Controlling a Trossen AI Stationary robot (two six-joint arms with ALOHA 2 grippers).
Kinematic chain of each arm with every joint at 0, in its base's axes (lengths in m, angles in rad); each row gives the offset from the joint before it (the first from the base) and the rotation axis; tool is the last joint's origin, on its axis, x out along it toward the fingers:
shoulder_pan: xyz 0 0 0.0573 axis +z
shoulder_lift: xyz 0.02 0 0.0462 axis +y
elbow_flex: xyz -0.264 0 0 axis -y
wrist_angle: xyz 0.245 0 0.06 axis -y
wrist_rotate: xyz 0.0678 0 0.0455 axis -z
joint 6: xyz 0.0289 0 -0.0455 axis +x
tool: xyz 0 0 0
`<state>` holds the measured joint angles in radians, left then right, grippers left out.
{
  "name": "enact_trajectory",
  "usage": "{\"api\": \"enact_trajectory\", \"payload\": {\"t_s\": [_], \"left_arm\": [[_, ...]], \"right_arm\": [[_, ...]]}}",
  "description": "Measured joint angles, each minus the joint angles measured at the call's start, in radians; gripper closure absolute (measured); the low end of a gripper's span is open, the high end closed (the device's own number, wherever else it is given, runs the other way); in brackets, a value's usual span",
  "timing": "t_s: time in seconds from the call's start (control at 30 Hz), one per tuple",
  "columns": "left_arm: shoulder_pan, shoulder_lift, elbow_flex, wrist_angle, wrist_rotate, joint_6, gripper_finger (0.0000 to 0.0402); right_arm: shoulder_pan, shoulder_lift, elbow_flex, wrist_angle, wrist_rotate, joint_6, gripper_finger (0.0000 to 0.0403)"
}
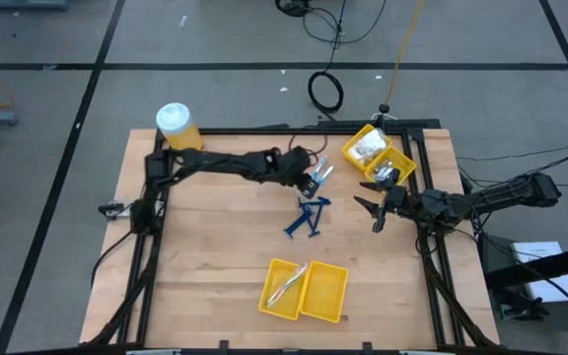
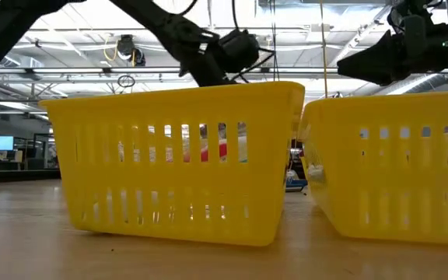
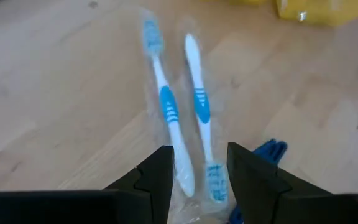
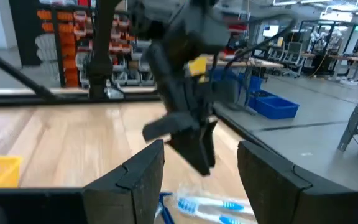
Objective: Pick & Place Travel size toiletries
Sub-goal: Put the right white and blue toothbrush into the bottom left yellow bin
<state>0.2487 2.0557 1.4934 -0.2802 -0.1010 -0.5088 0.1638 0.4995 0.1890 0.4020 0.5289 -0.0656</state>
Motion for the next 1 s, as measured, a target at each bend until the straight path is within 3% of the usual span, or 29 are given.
{"api": "enact_trajectory", "payload": {"t_s": [0.17, 0.33, 0.47, 0.63, 0.8, 1.0], "left_arm": [[-0.038, -0.064, 0.052, -0.031, -0.015, 0.099, 0.0255], [-0.146, -0.312, -0.014, -0.077, -0.1, 0.231, 0.0255], [-0.283, -0.568, -0.228, -0.026, -0.28, 0.265, 0.0254], [-0.463, -0.87, -0.622, 0.205, -0.441, 0.248, 0.0254], [-0.569, -1.082, -0.944, 0.58, -0.497, 0.222, 0.0254], [-0.567, -1.175, -1.129, 0.797, -0.539, 0.249, 0.0254]], "right_arm": [[0.0, 0.012, 0.0, -0.085, 0.0, 0.042, 0.0211], [0.0, 0.046, 0.0, -0.132, 0.002, 0.082, 0.0211], [-0.007, 0.09, 0.0, -0.124, 0.003, 0.11, 0.0211], [-0.089, 0.188, 0.023, -0.055, -0.034, 0.074, 0.0211], [-0.252, 0.353, 0.18, -0.159, -0.231, 0.04, 0.0211], [-0.47, 0.646, 0.381, -0.32, -0.477, -0.101, 0.0211]]}}
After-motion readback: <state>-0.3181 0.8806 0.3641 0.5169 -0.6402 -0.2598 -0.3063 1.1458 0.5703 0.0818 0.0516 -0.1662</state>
